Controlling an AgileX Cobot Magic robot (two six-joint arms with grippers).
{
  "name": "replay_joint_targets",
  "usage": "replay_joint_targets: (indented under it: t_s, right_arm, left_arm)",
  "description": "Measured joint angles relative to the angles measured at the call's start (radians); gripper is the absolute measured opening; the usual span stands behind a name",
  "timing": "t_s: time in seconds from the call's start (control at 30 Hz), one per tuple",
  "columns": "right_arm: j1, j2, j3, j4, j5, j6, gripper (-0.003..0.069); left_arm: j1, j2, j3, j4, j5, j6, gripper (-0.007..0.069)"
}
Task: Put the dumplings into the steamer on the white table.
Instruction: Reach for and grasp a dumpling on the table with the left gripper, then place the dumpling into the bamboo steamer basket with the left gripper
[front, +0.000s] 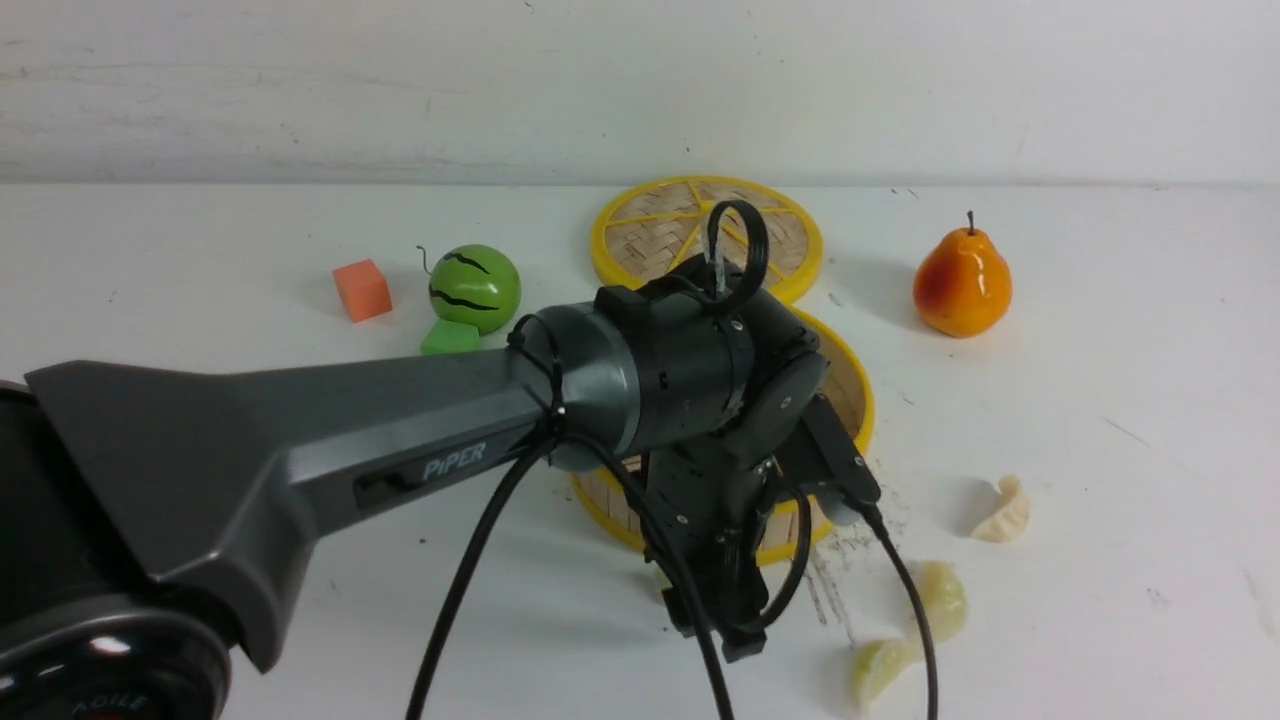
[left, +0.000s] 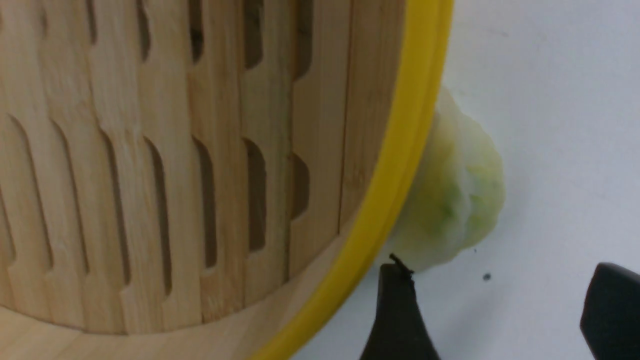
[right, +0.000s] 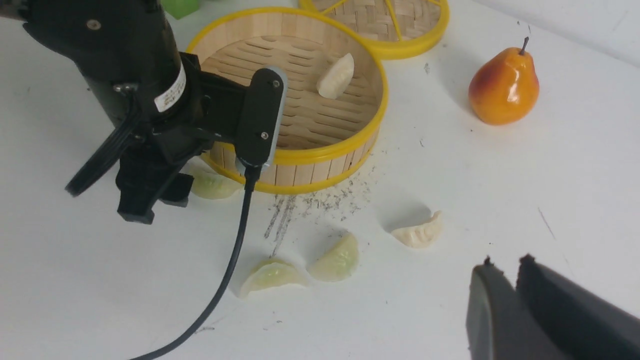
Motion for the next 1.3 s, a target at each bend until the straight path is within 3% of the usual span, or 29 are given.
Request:
replay_joint_targets:
  t_s: [0.37, 0.7, 0.77, 0.97, 1.17, 1.3]
  right_arm:
    - [0.0, 0.0, 0.0, 0.0, 0.0, 0.0, 0.0092]
    - [0.0, 0.0, 0.0, 0.0, 0.0, 0.001, 0.0095]
    - [0.0, 0.0, 0.0, 0.0, 0.0, 0.001, 0.0096]
    - [0.0, 0.0, 0.0, -0.001, 0.0, 0.001, 0.0104]
    - [0.0, 0.0, 0.0, 0.0, 0.0, 0.001, 0.0108]
    - [0.0, 0.0, 0.0, 0.0, -0.001, 0.001, 0.0112]
  left_arm:
    - [0.0, 0.033, 0.0, 0.007, -0.126, -0.007, 0.0465]
    - [0.0, 0.069, 0.0, 0.061, -0.153, -0.131, 0.0459]
    - [0.0, 0.072, 0.0, 0.066, -0.152, -0.164, 0.0431]
    - [0.0, 0.077, -0.003, 0.068, -0.059, -0.226, 0.0176]
    - [0.0, 0.064, -0.073, 0.044, 0.122, -0.25, 0.0185]
    - [0.006, 0.02, -0.227, 0.027, 0.157, -0.323, 0.0185]
